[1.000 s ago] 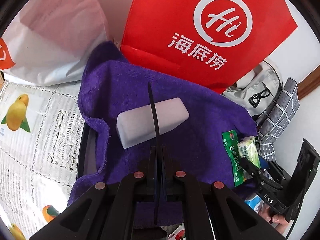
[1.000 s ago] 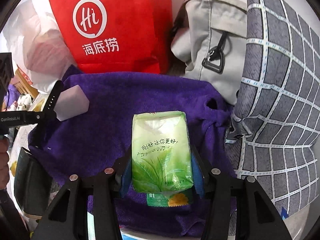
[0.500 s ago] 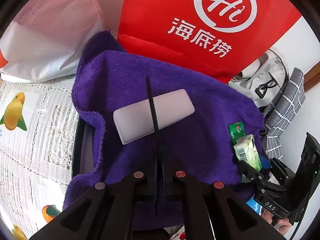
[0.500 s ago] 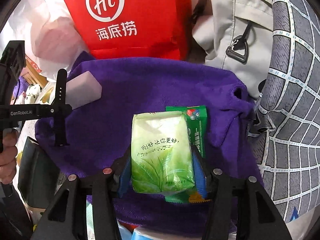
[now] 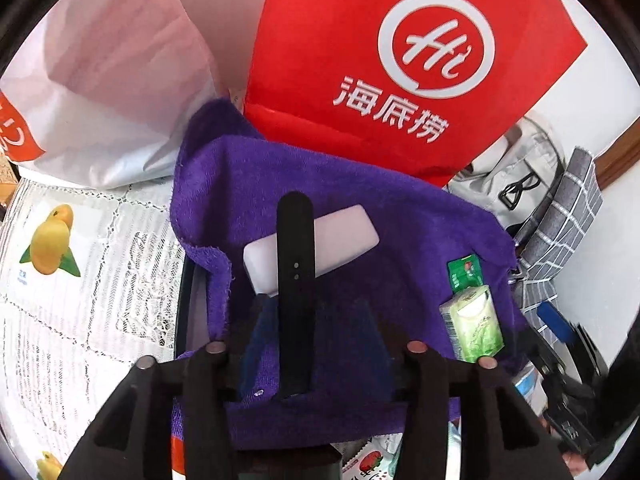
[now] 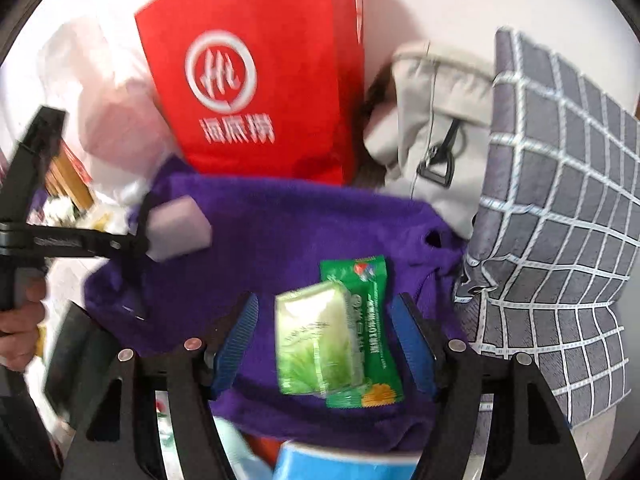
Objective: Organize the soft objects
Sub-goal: 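Lower the tissue pack onto the towel and open the right tool while the left tool releases the strap there, then grasp the white mint-cuffed glove with the right tool while the left tool grasps the yellow pouch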
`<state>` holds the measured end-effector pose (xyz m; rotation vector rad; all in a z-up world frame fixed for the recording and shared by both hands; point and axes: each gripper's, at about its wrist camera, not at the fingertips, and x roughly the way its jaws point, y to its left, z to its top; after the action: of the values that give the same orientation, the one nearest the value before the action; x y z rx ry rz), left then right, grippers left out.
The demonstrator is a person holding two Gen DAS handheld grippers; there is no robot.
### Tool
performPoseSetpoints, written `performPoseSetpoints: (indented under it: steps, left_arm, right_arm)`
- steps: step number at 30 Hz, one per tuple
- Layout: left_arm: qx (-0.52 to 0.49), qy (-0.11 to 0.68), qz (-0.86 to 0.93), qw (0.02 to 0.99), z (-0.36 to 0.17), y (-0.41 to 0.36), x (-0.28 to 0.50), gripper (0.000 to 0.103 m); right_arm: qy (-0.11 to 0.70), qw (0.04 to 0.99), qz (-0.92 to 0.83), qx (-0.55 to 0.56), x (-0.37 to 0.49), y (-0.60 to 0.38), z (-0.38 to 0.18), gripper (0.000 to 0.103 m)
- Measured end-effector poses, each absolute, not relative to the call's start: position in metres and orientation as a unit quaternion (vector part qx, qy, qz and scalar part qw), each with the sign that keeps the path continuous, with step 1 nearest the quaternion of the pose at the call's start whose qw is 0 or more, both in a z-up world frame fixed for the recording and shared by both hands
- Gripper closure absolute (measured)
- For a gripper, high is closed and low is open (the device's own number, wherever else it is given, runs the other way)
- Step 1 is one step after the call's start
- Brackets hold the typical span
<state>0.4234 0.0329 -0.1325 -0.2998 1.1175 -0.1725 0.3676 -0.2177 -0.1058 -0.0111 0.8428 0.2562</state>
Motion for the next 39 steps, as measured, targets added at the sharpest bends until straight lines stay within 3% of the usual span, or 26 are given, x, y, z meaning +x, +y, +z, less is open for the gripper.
performPoseSetpoints:
  steps: [8,10,14,26,27,28,39]
  left_arm:
    - [-0.151,0.525,-0.085,0.833,-0.119,0.036,0.415,0.056]
    - [-0.144,0.52,-0.082,0.838,-0.114,0.037,0.408,0.056]
    - [-0.148,0.515,-0.089,0.84,-0.104,0.035,0.402,0.056]
    - [-0.122,0.482,-0.101,0.862,-0.061,0.034,0.329,0.054]
    - [-0.111,0.48,-0.098,0.864,-0.059,0.036,0.317,0.054]
    - [-0.105,0.48,-0.095,0.866,-0.058,0.037,0.311,0.054]
    - [-0.108,0.479,-0.075,0.868,-0.055,0.06,0.234,0.054]
  right_arm:
    - [0.414,0.902,0.122,-0.017,0.313,-0.203,-0.103,0.035]
    - [0.427,0.895,0.123,-0.03,0.297,-0.197,-0.112,0.04]
    - [0.457,0.878,0.14,-0.035,0.269,-0.188,-0.129,0.061]
    - [0.502,0.843,0.121,-0.152,0.244,-0.141,-0.176,0.063]
    - [0.495,0.846,0.114,-0.166,0.243,-0.138,-0.177,0.073]
    - [0.491,0.847,0.114,-0.17,0.241,-0.136,-0.177,0.094]
    - [0.401,0.906,0.135,0.01,0.205,-0.184,-0.093,0.095]
